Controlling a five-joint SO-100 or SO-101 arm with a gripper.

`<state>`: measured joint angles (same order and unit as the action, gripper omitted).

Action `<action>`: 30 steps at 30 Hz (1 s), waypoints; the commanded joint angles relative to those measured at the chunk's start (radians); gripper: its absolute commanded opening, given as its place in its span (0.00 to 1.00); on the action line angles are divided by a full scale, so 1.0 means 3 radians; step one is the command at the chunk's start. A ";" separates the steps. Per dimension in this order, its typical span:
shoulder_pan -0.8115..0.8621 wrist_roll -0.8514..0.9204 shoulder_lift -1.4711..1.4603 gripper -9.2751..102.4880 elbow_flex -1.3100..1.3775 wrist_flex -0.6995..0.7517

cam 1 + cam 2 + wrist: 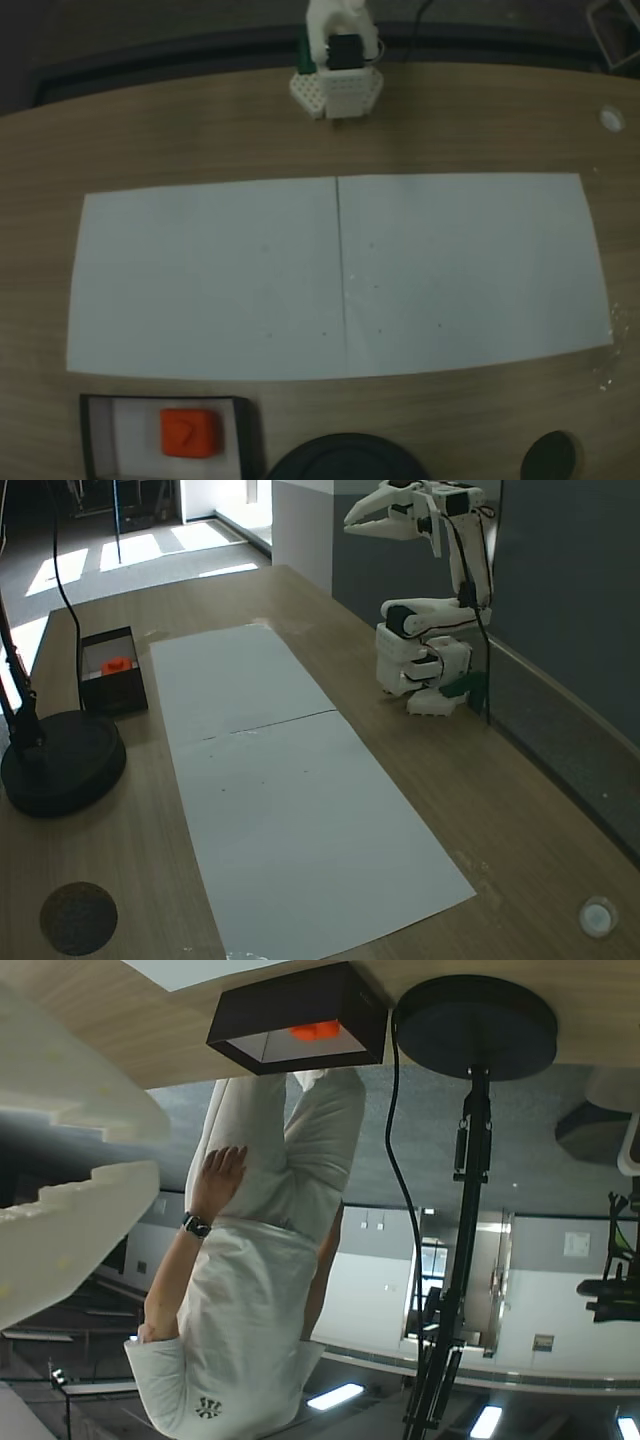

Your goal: Grab a orange square and put it in the box.

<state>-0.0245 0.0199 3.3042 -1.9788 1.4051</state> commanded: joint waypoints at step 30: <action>0.0291 -0.0271 0.0562 0.08 -0.3405 -0.0378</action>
<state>0.0675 -0.0568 3.4561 -3.0265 1.2870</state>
